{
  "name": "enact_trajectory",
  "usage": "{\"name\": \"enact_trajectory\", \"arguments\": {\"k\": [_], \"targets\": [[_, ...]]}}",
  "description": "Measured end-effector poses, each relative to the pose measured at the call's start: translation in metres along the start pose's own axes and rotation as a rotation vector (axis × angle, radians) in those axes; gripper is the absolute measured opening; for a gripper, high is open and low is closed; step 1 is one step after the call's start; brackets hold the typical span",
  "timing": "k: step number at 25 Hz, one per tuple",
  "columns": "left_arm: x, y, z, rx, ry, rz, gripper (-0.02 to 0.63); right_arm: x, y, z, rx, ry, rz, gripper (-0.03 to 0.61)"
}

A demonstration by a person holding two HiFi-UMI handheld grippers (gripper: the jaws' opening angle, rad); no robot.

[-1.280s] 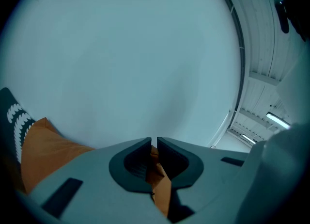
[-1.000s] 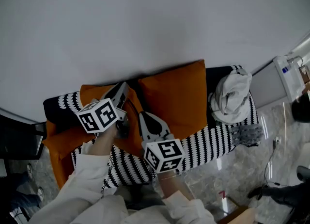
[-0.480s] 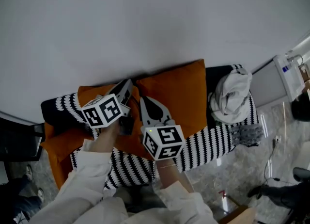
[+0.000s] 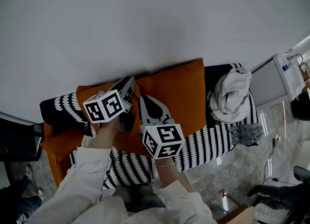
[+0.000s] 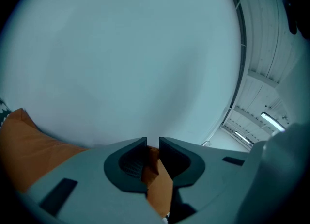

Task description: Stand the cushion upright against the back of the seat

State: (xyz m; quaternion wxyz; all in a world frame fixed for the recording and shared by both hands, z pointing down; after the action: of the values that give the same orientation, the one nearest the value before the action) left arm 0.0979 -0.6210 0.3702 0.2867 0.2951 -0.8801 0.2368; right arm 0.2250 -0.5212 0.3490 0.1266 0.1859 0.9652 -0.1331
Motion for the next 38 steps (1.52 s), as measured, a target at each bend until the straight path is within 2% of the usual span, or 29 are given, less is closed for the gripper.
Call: {"name": "enact_trajectory", "arguments": {"k": [3,6,14,19,23,29,32,34,38], "targets": [[-0.009,0.002,0.005,-0.022,-0.05,-0.06,0.071,-0.001,0.004,-0.001,0.0,-0.008,-0.002,0.012],[-0.02,0.018,0.013,-0.021,-0.142,-0.067,0.071,0.011,0.015,0.0,-0.002,-0.008,-0.007,0.012],[-0.01,0.022,0.003,0.004,-0.145,-0.06,0.071,0.005,0.015,0.002,-0.01,-0.005,-0.016,0.012],[-0.019,0.041,-0.001,0.007,-0.235,-0.078,0.072,0.011,0.024,0.006,-0.024,0.006,-0.007,0.012],[-0.037,0.068,0.003,-0.017,-0.325,-0.089,0.072,0.021,0.039,0.01,-0.04,0.007,-0.006,0.012],[-0.063,0.117,0.009,-0.065,-0.352,-0.121,0.072,0.041,0.065,0.013,-0.057,0.001,-0.006,0.012],[-0.079,0.141,0.008,-0.089,-0.399,-0.121,0.072,0.05,0.078,0.018,-0.055,0.023,0.002,0.012],[-0.086,0.159,0.005,-0.113,-0.429,-0.118,0.071,0.059,0.088,0.022,-0.065,0.044,0.02,0.012],[-0.096,0.198,-0.003,-0.156,-0.439,-0.107,0.071,0.083,0.113,0.03,-0.106,0.102,0.076,0.012]]}}
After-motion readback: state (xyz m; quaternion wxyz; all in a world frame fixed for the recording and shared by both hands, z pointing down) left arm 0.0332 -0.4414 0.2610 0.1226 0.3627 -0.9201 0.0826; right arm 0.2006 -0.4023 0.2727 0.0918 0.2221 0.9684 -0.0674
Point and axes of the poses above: the fingertips, and each gripper's own axes: y backward along the fingers, x to its left, z out of its top, the point moved 9 cm from there along y, backward along the fingers, and after that the axes turned 1 degree about z, right-handed, at the moved point
